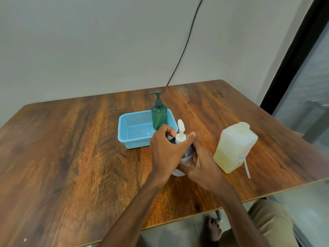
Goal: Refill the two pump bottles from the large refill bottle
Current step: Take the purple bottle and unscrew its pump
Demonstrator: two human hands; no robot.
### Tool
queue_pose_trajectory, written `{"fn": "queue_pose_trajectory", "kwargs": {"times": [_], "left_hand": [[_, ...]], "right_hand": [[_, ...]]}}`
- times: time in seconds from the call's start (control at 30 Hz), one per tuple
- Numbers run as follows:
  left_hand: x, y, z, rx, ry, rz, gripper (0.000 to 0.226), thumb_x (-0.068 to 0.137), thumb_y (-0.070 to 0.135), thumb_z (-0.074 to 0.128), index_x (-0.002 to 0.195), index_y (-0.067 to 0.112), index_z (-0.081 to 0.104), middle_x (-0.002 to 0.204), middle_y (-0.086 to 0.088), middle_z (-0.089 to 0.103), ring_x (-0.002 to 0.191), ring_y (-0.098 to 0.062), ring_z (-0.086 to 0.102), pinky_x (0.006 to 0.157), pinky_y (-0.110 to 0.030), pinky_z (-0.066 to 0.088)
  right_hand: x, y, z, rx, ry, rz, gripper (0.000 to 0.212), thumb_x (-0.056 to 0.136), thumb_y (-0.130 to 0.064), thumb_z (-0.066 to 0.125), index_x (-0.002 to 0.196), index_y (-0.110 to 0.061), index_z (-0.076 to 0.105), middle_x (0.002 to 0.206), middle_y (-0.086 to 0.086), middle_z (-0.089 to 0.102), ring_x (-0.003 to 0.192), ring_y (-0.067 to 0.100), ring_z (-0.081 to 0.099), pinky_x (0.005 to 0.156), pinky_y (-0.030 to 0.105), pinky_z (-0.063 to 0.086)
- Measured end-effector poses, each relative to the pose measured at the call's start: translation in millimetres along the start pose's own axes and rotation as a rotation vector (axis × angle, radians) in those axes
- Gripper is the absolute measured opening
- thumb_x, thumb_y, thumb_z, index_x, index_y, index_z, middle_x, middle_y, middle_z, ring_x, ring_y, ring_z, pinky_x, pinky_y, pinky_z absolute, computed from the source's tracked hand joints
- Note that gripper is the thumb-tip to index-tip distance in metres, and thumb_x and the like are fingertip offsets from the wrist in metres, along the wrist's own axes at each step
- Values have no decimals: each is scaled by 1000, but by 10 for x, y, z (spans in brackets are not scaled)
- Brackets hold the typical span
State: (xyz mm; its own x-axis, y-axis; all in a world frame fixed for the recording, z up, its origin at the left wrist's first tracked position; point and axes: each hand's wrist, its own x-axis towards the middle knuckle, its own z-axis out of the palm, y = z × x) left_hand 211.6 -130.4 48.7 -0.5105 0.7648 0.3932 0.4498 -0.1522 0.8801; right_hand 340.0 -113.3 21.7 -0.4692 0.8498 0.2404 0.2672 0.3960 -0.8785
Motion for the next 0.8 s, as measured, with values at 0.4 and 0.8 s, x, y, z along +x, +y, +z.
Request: {"fn": "queue_pose_trajectory", "kwargs": {"times": [0.4,0.8], "left_hand": [[-49,-132,-342,-138,-436,186,28,111,22,56,136,19,70,131,9,73,129,-10,64,108,-28,51],[17,-80,-196,-66,-44,112,39,65,38,101,83,22,71,78,15,76,73,0,74,66,-21,60]], "right_hand": [[35,-18,-2,33,-16,-22,88,77,-37,88,143,-50,32,135,-47,44,128,-16,47,102,12,47],[-3,-7,13,28,5,33,75,75,-39,89,132,-51,41,127,-46,52,121,-16,52,92,6,49]]}}
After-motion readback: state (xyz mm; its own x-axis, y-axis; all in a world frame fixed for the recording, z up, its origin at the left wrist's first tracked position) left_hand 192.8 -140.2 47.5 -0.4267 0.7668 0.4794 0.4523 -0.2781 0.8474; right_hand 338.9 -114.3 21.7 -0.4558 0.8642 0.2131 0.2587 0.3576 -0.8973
